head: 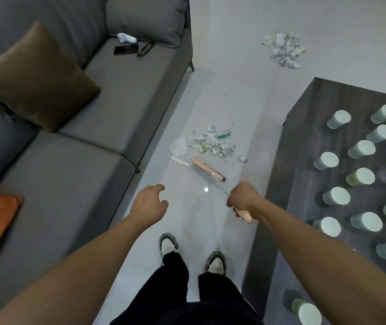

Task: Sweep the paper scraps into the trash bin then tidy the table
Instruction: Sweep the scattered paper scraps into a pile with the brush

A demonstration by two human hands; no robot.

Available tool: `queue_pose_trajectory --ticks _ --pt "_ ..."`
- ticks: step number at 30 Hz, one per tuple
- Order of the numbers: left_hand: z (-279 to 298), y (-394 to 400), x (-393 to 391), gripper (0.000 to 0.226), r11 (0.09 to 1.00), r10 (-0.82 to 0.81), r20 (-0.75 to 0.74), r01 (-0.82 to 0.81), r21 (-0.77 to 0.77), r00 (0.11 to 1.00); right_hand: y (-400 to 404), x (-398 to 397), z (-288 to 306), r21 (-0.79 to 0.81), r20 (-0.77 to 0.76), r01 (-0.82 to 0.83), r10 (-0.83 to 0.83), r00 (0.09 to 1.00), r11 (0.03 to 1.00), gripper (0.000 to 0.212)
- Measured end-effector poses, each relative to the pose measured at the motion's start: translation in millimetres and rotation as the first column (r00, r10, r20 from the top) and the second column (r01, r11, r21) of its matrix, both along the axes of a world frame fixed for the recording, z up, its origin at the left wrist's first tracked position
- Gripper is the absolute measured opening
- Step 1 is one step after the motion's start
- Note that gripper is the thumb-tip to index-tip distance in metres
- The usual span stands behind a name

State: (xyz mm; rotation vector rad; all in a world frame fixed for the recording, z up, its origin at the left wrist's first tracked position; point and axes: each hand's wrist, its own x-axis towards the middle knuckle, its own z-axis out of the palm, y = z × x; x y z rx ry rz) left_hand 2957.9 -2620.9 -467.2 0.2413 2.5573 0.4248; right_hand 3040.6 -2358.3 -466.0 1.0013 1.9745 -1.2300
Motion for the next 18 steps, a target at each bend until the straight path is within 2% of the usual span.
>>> queue_pose_trajectory --ticks 5,9,13,15,18 --pt "-7 4 -39 0.053 0.999 0.015 0.015 -0.016 0.033 1.000 -13 -39 23 -0.187 0.011 0.104 -0.104 0.995 0.977 0.008" --pt "-11 4 -81 0.053 0.998 0.009 -0.004 -0.009 0.070 1.000 -40 -84 17 -0.294 0.115 0.179 -0.151 0.982 0.939 0.012" --pt "-18 -8 -125 0.053 0.996 0.021 0.027 -0.024 0.089 0.999 -59 -132 -6 -0.444 0.282 0.401 -0.299 0.911 0.802 0.012" --pt "-23 -16 -149 0.053 0.996 0.036 0.039 -0.039 0.080 0.999 -59 -153 -16 -0.429 0.309 0.443 -0.332 0.891 0.787 0.013" --pt "-30 -28 -183 0.053 0.997 0.043 0.046 -0.046 0.062 0.998 -52 -183 -21 -0.275 0.236 0.350 -0.290 0.927 0.895 0.017"
